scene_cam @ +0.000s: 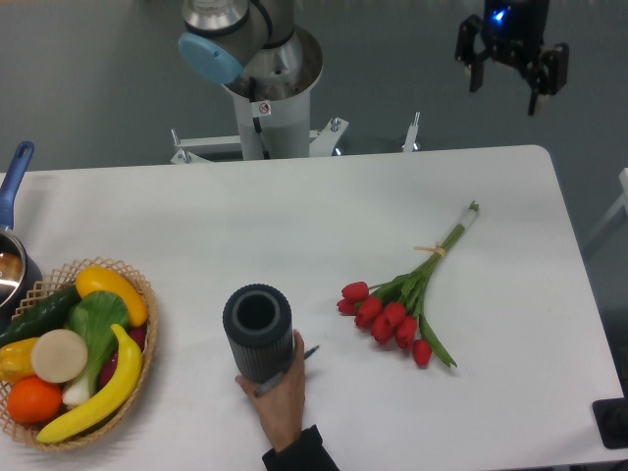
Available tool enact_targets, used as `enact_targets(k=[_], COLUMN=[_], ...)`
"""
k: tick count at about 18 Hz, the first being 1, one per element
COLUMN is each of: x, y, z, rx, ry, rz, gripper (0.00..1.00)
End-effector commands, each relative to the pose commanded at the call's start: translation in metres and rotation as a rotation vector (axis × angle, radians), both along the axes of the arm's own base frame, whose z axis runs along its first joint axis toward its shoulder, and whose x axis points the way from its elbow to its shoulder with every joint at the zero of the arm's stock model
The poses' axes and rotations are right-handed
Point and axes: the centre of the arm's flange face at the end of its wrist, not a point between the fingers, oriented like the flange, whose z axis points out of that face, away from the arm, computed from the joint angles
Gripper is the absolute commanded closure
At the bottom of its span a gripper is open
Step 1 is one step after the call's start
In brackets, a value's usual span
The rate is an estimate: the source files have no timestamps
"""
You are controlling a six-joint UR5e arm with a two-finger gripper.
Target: Place the flowers on the table
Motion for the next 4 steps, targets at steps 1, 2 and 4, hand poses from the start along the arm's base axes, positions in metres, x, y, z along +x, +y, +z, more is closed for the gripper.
enact_targets(k=[1,2,4], x=[0.0005,0.0007,0.0007], y=[-0.0003,-0.001,-0.001], z=[-0.0002,0.0007,0.0007], rx=[0.005,0.005,0.005], ry=[-0.002,0.001,0.001], rz=[0.001,0.002,0.002], gripper=[0.0,0.0,0.0])
